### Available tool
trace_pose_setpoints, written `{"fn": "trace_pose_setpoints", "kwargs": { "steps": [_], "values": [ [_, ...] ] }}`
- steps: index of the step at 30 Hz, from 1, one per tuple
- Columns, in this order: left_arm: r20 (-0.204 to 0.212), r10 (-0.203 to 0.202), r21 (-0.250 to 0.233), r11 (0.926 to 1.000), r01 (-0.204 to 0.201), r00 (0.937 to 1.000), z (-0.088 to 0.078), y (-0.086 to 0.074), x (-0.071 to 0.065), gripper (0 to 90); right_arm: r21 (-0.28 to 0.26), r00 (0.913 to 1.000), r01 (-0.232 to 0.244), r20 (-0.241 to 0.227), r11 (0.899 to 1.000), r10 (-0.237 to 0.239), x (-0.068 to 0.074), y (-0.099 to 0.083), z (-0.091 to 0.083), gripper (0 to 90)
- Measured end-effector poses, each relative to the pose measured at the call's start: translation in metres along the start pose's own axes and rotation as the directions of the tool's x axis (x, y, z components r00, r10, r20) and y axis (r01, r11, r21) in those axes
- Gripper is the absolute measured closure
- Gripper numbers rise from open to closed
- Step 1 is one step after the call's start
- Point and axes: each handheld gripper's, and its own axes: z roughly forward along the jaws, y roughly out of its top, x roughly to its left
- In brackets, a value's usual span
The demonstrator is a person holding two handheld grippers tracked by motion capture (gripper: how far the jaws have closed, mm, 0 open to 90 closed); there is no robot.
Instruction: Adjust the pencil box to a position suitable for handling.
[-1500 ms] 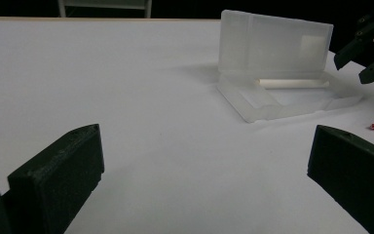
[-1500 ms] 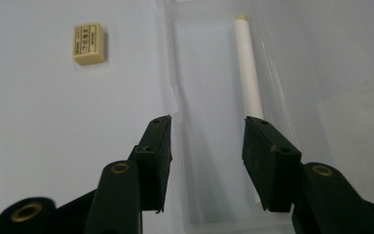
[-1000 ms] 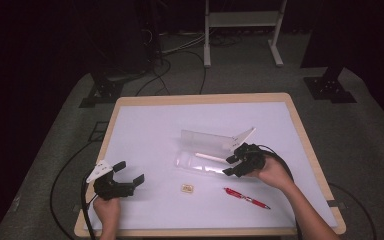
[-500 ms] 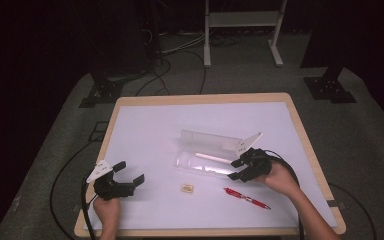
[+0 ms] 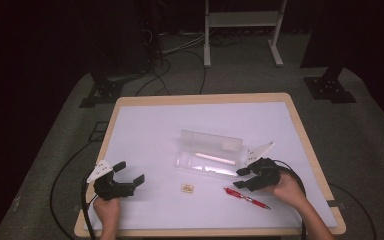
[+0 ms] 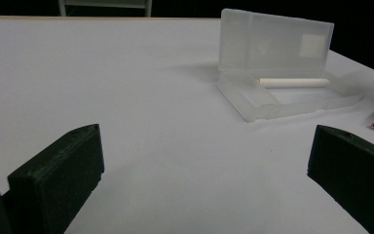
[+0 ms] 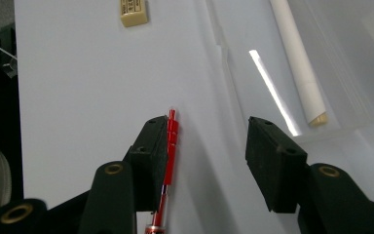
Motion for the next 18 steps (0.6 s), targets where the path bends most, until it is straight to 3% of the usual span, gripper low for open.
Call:
{"fn": "trace_pose_setpoints", "kwargs": {
  "steps": [18],
  "values": [
    [-0.006, 0.004, 0.009, 1.0000, -0.003, 1.0000, 0.001, 0.000, -0.001, 0.0, -0.044, 0.9996, -0.014, -0.025, 0.999, 0.013, 0.015, -0.031, -0.002, 54.5]
  ]
}}
